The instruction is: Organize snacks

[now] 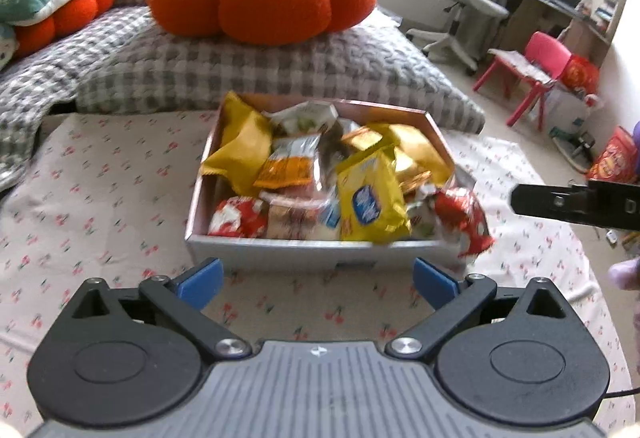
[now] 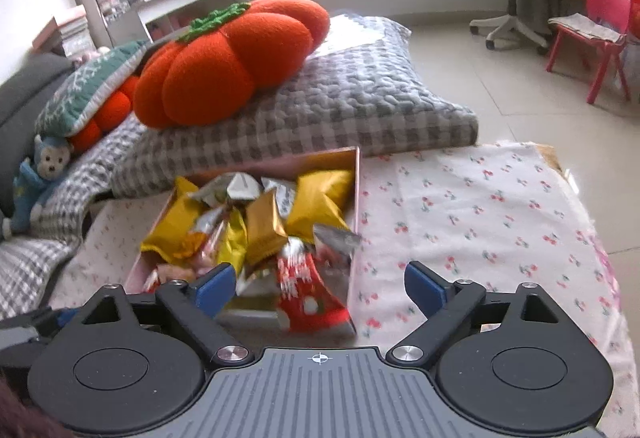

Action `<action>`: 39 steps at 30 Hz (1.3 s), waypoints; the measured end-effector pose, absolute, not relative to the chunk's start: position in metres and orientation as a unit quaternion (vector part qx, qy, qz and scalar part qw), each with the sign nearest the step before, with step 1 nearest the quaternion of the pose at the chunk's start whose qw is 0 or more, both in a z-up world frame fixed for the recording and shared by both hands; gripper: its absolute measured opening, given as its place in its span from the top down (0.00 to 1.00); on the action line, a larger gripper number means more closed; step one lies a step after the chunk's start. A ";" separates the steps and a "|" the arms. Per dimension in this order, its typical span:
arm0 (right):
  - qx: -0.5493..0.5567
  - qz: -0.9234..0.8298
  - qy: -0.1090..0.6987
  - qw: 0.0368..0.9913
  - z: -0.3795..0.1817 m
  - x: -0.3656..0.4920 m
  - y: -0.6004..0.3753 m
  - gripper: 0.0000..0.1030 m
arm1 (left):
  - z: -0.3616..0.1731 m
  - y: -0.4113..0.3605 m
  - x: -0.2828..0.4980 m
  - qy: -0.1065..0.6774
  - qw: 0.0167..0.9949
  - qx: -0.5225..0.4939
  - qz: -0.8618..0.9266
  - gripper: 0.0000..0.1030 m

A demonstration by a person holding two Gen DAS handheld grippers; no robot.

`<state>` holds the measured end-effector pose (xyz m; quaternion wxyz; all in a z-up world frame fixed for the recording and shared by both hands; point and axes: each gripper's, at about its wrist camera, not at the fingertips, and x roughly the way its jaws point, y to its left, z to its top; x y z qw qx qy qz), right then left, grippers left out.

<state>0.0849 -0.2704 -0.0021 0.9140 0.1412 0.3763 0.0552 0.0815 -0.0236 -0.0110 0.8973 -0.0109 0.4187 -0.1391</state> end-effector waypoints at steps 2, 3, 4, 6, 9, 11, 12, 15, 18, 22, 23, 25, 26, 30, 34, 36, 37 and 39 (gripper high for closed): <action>0.146 0.052 0.381 0.911 -0.002 0.075 -0.272 0.10 | -0.011 -0.019 0.075 0.422 0.898 -0.010 -0.127 0.01; 0.150 0.049 0.383 0.910 -0.002 0.069 -0.272 0.09 | -0.012 -0.017 0.072 0.425 0.897 -0.009 -0.121 0.01; 0.150 0.042 0.387 0.909 -0.003 0.065 -0.271 0.08 | -0.013 -0.015 0.069 0.429 0.896 -0.006 -0.115 0.01; 0.148 0.020 0.398 0.905 -0.003 0.058 -0.266 0.08 | -0.015 -0.012 0.063 0.435 0.894 -0.001 -0.104 0.01; 0.154 0.022 0.398 0.904 -0.005 0.044 -0.256 0.07 | -0.015 -0.006 0.054 0.441 0.894 0.002 -0.082 0.01; 0.152 0.032 0.397 0.904 -0.009 0.036 -0.249 0.04 | -0.013 -0.005 0.049 0.437 0.897 0.010 -0.069 0.00; 0.145 0.031 0.398 0.905 -0.012 0.033 -0.244 0.04 | -0.013 -0.005 0.047 0.436 0.898 0.017 -0.057 0.00; 0.125 0.019 0.404 0.906 -0.019 0.030 -0.235 0.04 | -0.015 -0.002 0.044 0.441 0.897 0.029 -0.033 0.00; 0.109 0.023 0.407 0.907 -0.021 0.032 -0.230 0.04 | -0.016 0.002 0.046 0.450 0.892 0.023 -0.030 0.00; 0.104 0.018 0.415 0.904 -0.027 0.037 -0.227 0.04 | -0.014 0.002 0.047 0.447 0.893 0.030 -0.036 0.00; 0.103 0.018 0.420 0.902 -0.029 0.039 -0.226 0.04 | -0.013 0.003 0.047 0.447 0.894 0.025 -0.038 0.00; 0.103 0.019 0.427 0.898 -0.033 0.043 -0.223 0.04 | -0.011 0.004 0.048 0.444 0.895 0.021 -0.039 0.00; 0.101 0.020 0.429 0.898 -0.034 0.044 -0.222 0.04 | -0.012 0.003 0.049 0.444 0.895 0.023 -0.037 0.00; 0.085 0.020 0.428 0.900 -0.036 0.043 -0.219 0.04 | -0.014 -0.002 0.051 0.445 0.894 0.028 -0.035 0.00; 0.087 0.021 0.431 0.898 -0.038 0.040 -0.220 0.04 | -0.014 -0.004 0.049 0.446 0.894 0.030 -0.037 0.00; 0.086 0.021 0.431 0.898 -0.038 0.039 -0.219 0.04 | -0.013 -0.006 0.047 0.442 0.895 0.032 -0.037 0.00; 0.086 0.021 0.430 0.899 -0.037 0.038 -0.219 0.04 | -0.013 -0.007 0.046 0.441 0.896 0.033 -0.037 0.00; 0.086 0.023 0.428 0.899 -0.036 0.037 -0.219 0.04 | -0.012 -0.007 0.045 0.439 0.897 0.034 -0.036 0.00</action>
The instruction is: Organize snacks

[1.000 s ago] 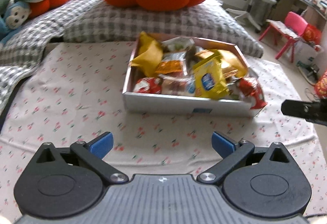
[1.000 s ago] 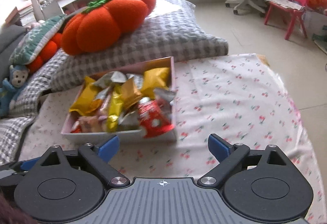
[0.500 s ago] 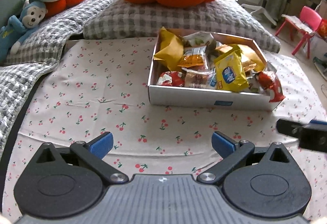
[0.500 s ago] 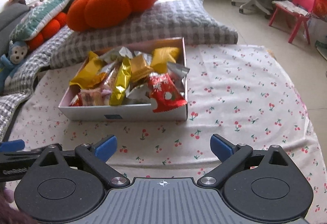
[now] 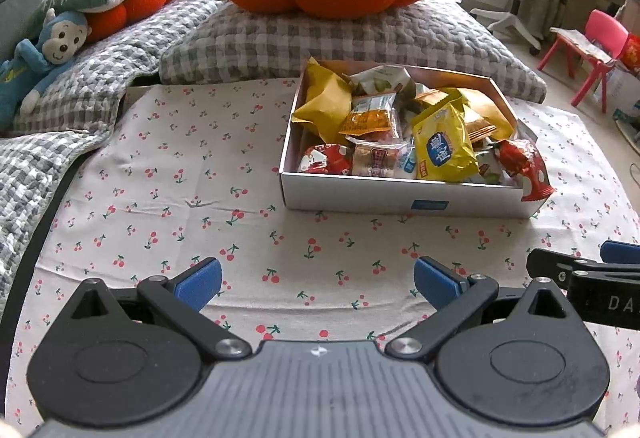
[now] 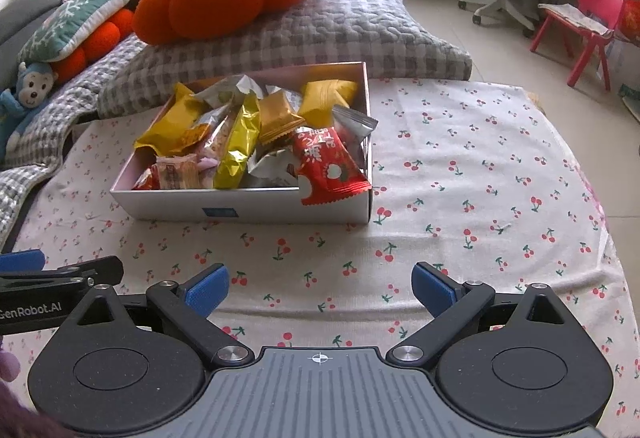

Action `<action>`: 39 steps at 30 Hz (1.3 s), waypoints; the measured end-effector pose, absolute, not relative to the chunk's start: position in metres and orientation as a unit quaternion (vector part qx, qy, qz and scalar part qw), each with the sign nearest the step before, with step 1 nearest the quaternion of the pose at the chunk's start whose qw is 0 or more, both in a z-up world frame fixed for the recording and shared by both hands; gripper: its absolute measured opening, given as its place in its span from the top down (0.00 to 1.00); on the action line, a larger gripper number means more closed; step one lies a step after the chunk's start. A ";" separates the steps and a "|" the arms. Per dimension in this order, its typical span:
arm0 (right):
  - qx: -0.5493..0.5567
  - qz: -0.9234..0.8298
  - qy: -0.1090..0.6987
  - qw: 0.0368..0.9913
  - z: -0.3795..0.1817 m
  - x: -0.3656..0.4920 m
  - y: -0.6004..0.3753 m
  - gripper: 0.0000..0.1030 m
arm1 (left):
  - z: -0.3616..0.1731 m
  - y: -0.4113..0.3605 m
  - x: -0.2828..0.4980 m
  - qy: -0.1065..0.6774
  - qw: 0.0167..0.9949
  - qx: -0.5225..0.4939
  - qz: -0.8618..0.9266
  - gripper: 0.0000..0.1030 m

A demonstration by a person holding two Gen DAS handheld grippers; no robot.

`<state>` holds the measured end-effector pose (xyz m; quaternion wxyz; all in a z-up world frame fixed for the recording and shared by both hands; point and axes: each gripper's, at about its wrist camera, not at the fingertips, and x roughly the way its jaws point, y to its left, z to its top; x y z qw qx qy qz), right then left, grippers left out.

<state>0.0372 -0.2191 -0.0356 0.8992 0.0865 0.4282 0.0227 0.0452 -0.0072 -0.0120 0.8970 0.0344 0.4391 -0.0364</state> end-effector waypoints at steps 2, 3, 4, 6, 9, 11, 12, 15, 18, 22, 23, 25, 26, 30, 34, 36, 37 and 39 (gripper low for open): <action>0.087 0.025 0.427 0.900 -0.034 0.036 -0.218 0.04 | -0.012 -0.008 0.045 0.440 0.897 0.036 -0.037 0.00; 0.086 0.026 0.426 0.900 -0.033 0.036 -0.218 0.04 | -0.012 -0.009 0.044 0.440 0.897 0.036 -0.038 0.00; 0.086 0.026 0.425 0.901 -0.032 0.035 -0.218 0.04 | -0.012 -0.009 0.044 0.440 0.897 0.036 -0.038 0.00; 0.086 0.026 0.424 0.901 -0.031 0.035 -0.217 0.04 | -0.011 -0.010 0.044 0.439 0.897 0.036 -0.039 0.00; 0.086 0.025 0.424 0.901 -0.031 0.034 -0.217 0.04 | -0.011 -0.010 0.043 0.438 0.897 0.035 -0.039 0.00; 0.085 0.024 0.424 0.901 -0.032 0.034 -0.216 0.04 | -0.011 -0.010 0.044 0.438 0.897 0.035 -0.040 0.00; 0.084 0.025 0.424 0.901 -0.032 0.035 -0.216 0.04 | -0.011 -0.010 0.043 0.438 0.897 0.034 -0.040 0.00; 0.082 0.027 0.425 0.901 -0.033 0.034 -0.215 0.04 | -0.011 -0.009 0.044 0.439 0.897 0.034 -0.039 0.00; 0.080 0.028 0.425 0.901 -0.033 0.034 -0.213 0.04 | -0.011 -0.009 0.044 0.439 0.897 0.032 -0.038 0.00; 0.080 0.028 0.426 0.901 -0.033 0.033 -0.213 0.04 | -0.011 -0.009 0.044 0.438 0.897 0.032 -0.037 0.00; 0.080 0.028 0.426 0.901 -0.033 0.033 -0.213 0.04 | -0.011 -0.009 0.044 0.439 0.897 0.032 -0.037 0.00; 0.080 0.029 0.426 0.901 -0.034 0.033 -0.213 0.04 | -0.011 -0.009 0.044 0.440 0.897 0.032 -0.038 0.00; 0.080 0.029 0.426 0.901 -0.034 0.033 -0.213 0.04 | -0.011 -0.009 0.044 0.440 0.897 0.032 -0.038 0.00; 0.079 0.029 0.426 0.901 -0.034 0.033 -0.212 0.04 | -0.011 -0.009 0.044 0.440 0.897 0.032 -0.038 0.00; 0.079 0.029 0.426 0.901 -0.034 0.033 -0.212 0.04 | -0.011 -0.009 0.044 0.440 0.896 0.032 -0.038 0.00; 0.079 0.029 0.426 0.901 -0.034 0.033 -0.212 0.04 | -0.011 -0.010 0.044 0.441 0.896 0.032 -0.038 0.00; 0.079 0.029 0.427 0.900 -0.034 0.033 -0.212 0.04 | -0.011 -0.010 0.044 0.441 0.896 0.032 -0.038 0.00; 0.079 0.029 0.427 0.901 -0.034 0.033 -0.212 0.04 | -0.011 -0.010 0.044 0.441 0.896 0.032 -0.039 0.00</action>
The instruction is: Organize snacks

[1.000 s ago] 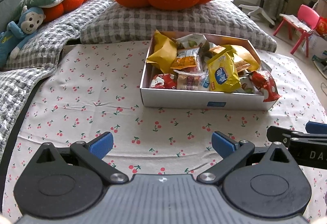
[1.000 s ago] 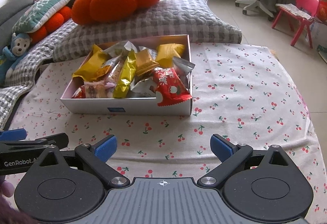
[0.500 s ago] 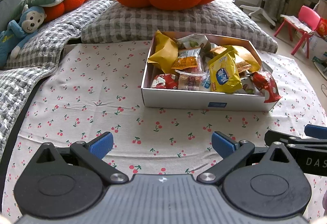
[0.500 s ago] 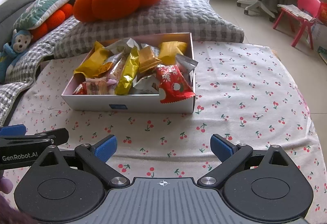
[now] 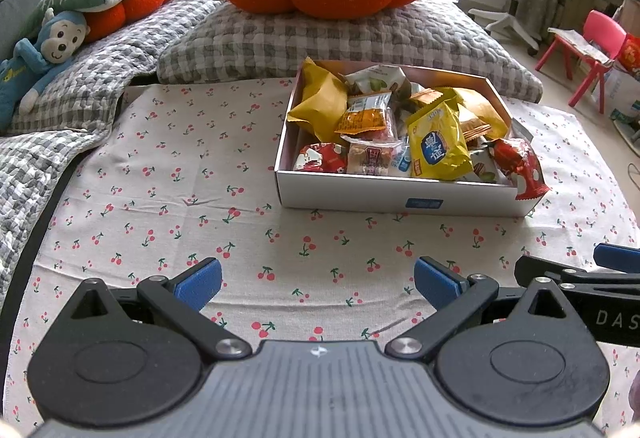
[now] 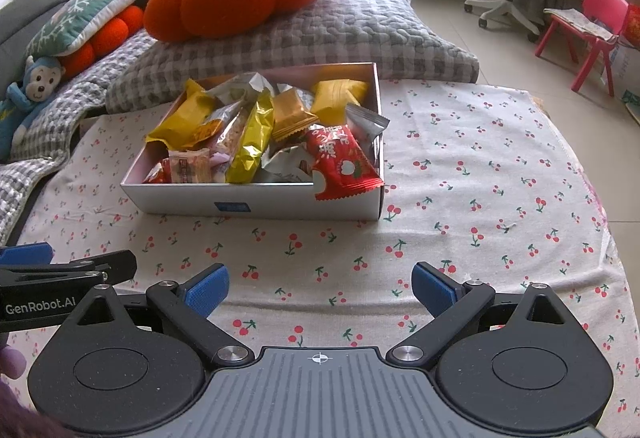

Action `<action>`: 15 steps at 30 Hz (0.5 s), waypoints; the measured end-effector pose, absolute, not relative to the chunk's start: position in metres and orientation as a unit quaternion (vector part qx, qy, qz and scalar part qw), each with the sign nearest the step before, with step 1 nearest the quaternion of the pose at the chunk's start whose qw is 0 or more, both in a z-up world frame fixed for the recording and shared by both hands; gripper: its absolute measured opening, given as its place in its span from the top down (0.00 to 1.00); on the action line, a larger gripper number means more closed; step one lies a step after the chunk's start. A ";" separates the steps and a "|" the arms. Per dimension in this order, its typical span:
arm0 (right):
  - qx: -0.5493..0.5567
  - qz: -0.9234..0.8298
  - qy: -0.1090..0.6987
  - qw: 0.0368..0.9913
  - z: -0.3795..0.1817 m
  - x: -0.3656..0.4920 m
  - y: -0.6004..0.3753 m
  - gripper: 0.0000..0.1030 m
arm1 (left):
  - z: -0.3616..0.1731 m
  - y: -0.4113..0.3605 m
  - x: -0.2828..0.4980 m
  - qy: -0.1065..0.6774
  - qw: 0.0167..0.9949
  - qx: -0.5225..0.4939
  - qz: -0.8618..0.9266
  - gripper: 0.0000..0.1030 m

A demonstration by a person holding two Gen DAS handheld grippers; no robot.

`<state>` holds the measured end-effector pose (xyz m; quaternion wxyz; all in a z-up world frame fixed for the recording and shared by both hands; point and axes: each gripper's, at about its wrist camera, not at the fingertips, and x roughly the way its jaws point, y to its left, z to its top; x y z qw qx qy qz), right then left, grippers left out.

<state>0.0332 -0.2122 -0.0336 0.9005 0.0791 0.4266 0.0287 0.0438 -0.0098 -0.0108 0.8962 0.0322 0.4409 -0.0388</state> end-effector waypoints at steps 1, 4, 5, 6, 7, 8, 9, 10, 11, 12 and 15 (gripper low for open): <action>0.079 0.029 0.426 0.901 -0.034 0.033 -0.212 0.04 | -0.011 -0.010 0.044 0.441 0.896 0.032 -0.039 0.00; 0.079 0.029 0.426 0.901 -0.034 0.033 -0.212 0.04 | -0.011 -0.010 0.044 0.441 0.896 0.032 -0.039 0.00; 0.079 0.029 0.426 0.901 -0.034 0.033 -0.212 0.04 | -0.011 -0.010 0.044 0.441 0.896 0.032 -0.039 0.00; 0.079 0.029 0.427 0.901 -0.034 0.033 -0.212 0.04 | -0.011 -0.010 0.044 0.441 0.896 0.032 -0.038 0.00; 0.079 0.029 0.427 0.900 -0.034 0.033 -0.212 0.04 | -0.011 -0.010 0.044 0.441 0.896 0.032 -0.038 0.00; 0.079 0.029 0.426 0.901 -0.033 0.033 -0.212 0.04 | -0.011 -0.010 0.044 0.441 0.896 0.032 -0.039 0.00; 0.079 0.029 0.427 0.901 -0.033 0.033 -0.212 0.04 | -0.011 -0.010 0.044 0.441 0.896 0.032 -0.039 0.00; 0.079 0.029 0.427 0.900 -0.033 0.033 -0.212 0.04 | -0.011 -0.010 0.044 0.441 0.896 0.032 -0.039 0.00; 0.079 0.029 0.427 0.900 -0.033 0.033 -0.212 0.04 | -0.011 -0.010 0.044 0.441 0.896 0.033 -0.039 0.00; 0.079 0.029 0.427 0.900 -0.033 0.033 -0.212 0.04 | -0.011 -0.010 0.044 0.441 0.896 0.033 -0.039 0.00; 0.080 0.030 0.426 0.901 -0.033 0.032 -0.211 0.04 | -0.011 -0.010 0.044 0.442 0.896 0.033 -0.039 0.00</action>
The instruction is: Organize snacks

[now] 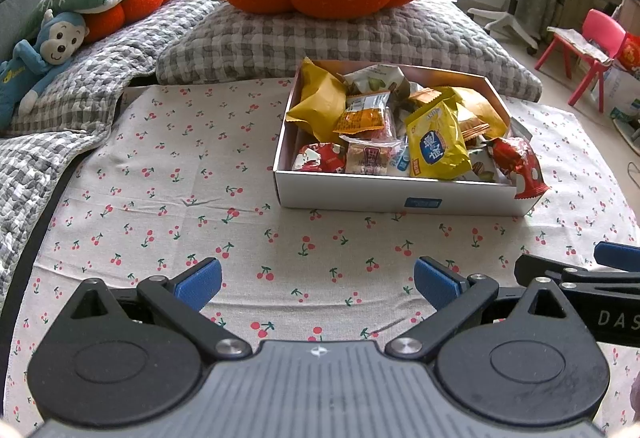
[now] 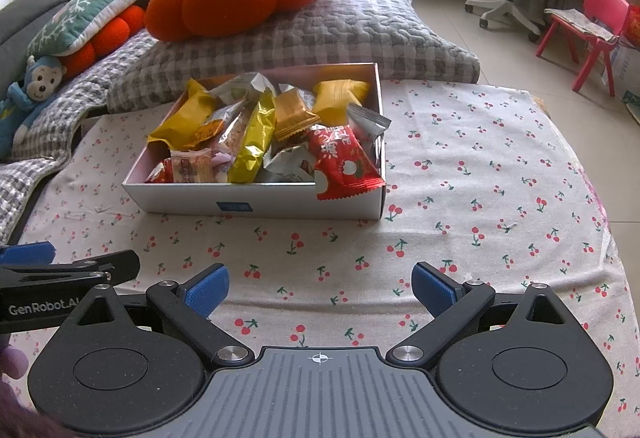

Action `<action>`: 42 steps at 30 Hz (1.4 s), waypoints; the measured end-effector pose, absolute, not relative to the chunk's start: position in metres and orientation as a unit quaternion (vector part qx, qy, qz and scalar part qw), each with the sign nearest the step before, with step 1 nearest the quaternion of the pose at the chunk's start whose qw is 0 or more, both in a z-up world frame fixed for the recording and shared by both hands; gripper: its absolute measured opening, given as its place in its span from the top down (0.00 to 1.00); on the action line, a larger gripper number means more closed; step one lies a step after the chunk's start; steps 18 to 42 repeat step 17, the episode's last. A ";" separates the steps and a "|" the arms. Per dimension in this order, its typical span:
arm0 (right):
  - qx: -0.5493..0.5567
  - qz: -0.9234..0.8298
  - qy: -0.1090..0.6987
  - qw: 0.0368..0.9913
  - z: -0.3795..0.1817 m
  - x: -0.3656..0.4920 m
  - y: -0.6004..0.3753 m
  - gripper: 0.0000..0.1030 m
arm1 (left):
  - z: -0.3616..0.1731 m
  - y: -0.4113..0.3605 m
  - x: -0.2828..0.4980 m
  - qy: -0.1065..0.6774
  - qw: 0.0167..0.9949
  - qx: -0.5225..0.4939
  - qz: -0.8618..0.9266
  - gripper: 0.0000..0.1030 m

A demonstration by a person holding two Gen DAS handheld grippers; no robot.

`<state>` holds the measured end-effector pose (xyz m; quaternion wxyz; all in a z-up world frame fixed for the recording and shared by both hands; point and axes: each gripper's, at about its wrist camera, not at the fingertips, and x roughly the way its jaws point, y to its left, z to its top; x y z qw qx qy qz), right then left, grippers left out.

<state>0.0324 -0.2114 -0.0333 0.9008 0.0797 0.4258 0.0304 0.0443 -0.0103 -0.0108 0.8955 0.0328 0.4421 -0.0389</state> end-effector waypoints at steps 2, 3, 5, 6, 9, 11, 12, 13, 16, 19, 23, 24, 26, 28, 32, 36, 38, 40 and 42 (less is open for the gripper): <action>0.079 0.030 0.425 0.901 -0.033 0.032 -0.211 0.04 | -0.010 -0.010 0.044 0.442 0.896 0.032 -0.040 0.00; 0.080 0.029 0.425 0.901 -0.034 0.032 -0.211 0.04 | -0.009 -0.010 0.044 0.441 0.896 0.031 -0.041 0.00; 0.080 0.029 0.426 0.901 -0.034 0.032 -0.211 0.04 | -0.009 -0.009 0.044 0.440 0.897 0.031 -0.041 0.00; 0.079 0.029 0.427 0.900 -0.034 0.032 -0.211 0.04 | -0.009 -0.009 0.044 0.440 0.897 0.030 -0.041 0.00; 0.078 0.028 0.427 0.900 -0.032 0.031 -0.210 0.04 | -0.009 -0.008 0.043 0.439 0.897 0.028 -0.042 0.00; 0.078 0.029 0.426 0.901 -0.030 0.031 -0.210 0.04 | -0.009 -0.008 0.043 0.439 0.897 0.027 -0.042 0.00; 0.077 0.029 0.424 0.902 -0.028 0.030 -0.210 0.04 | -0.008 -0.008 0.043 0.439 0.897 0.027 -0.043 0.00; 0.077 0.029 0.424 0.902 -0.027 0.029 -0.209 0.04 | -0.008 -0.007 0.042 0.438 0.898 0.027 -0.043 0.00; 0.075 0.028 0.423 0.903 -0.023 0.027 -0.208 0.04 | -0.007 -0.007 0.040 0.435 0.899 0.028 -0.047 0.01; 0.076 0.028 0.422 0.903 -0.022 0.027 -0.208 0.04 | -0.006 -0.006 0.039 0.434 0.899 0.029 -0.049 0.01; 0.076 0.028 0.422 0.903 -0.022 0.027 -0.208 0.04 | -0.006 -0.006 0.039 0.434 0.899 0.029 -0.049 0.01; 0.076 0.028 0.422 0.903 -0.022 0.027 -0.208 0.04 | -0.006 -0.006 0.039 0.434 0.899 0.029 -0.049 0.01; 0.076 0.028 0.422 0.903 -0.022 0.027 -0.208 0.04 | -0.006 -0.006 0.039 0.434 0.899 0.029 -0.049 0.01; 0.076 0.028 0.422 0.903 -0.022 0.027 -0.208 0.04 | -0.006 -0.006 0.039 0.434 0.899 0.029 -0.049 0.01; 0.076 0.028 0.422 0.903 -0.022 0.027 -0.208 0.04 | -0.006 -0.006 0.039 0.434 0.899 0.029 -0.049 0.01; 0.076 0.028 0.422 0.903 -0.022 0.027 -0.208 0.04 | -0.006 -0.006 0.039 0.434 0.899 0.029 -0.049 0.01; 0.076 0.028 0.422 0.903 -0.022 0.027 -0.208 0.04 | -0.006 -0.006 0.039 0.434 0.899 0.029 -0.049 0.01; 0.076 0.028 0.422 0.903 -0.022 0.027 -0.208 0.04 | -0.006 -0.006 0.039 0.434 0.899 0.029 -0.049 0.01; 0.076 0.028 0.422 0.903 -0.022 0.027 -0.208 0.04 | -0.006 -0.006 0.039 0.434 0.899 0.029 -0.049 0.01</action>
